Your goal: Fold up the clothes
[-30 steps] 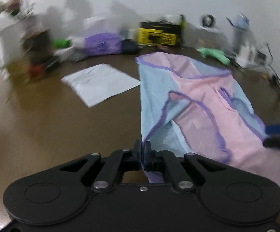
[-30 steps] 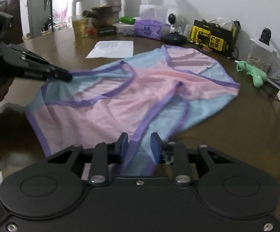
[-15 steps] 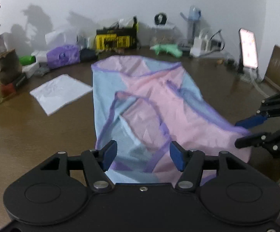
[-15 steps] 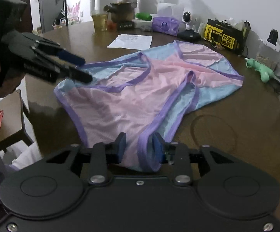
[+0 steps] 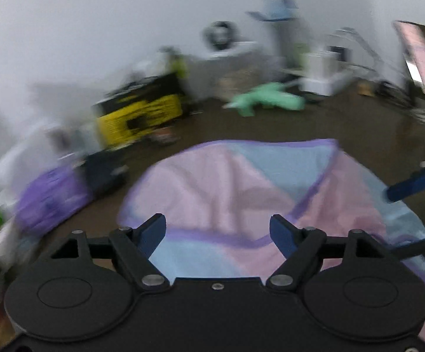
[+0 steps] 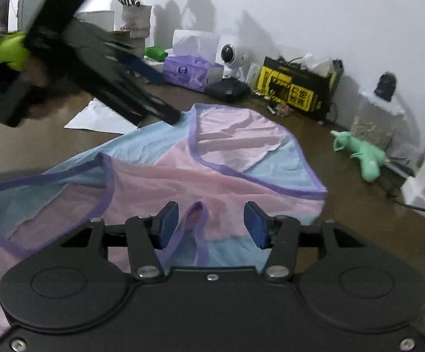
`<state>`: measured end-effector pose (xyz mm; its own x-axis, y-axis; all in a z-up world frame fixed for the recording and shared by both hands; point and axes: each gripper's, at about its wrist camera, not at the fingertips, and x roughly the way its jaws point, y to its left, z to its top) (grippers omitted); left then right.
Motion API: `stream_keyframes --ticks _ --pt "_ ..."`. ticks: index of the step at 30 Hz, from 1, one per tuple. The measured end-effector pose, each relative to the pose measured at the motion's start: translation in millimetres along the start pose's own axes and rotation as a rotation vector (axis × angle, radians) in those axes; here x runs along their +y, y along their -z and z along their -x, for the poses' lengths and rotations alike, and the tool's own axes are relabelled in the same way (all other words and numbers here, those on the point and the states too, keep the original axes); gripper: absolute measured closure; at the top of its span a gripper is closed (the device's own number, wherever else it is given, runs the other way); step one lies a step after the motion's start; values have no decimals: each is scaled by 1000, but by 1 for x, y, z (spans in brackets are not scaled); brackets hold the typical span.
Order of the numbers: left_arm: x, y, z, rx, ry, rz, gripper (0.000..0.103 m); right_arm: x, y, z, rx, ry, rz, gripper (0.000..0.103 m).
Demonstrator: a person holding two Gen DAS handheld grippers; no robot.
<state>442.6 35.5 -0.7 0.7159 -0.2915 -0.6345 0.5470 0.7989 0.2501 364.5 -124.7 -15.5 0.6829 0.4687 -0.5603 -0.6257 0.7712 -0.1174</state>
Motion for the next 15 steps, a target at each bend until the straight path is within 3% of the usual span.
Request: stream_keyframes --ticks 3,7,8,9,10,15 --pt "7 7 -17 51 92 -46 54 -1 6 -11 18 -33 -6 45" --pt "17 16 -29 98 123 2 60 0 13 -15 28 -57 -4 45" --pt "19 17 -28 100 126 17 71 2 15 -16 29 -65 -1 45" --pt "19 18 -27 98 123 26 88 2 17 -16 28 -71 -1 45" --pt "19 19 -24 93 117 29 96 3 18 -15 24 -76 -3 45" --pt "28 14 -8 49 61 81 99 0 21 -14 14 -96 -25 45"
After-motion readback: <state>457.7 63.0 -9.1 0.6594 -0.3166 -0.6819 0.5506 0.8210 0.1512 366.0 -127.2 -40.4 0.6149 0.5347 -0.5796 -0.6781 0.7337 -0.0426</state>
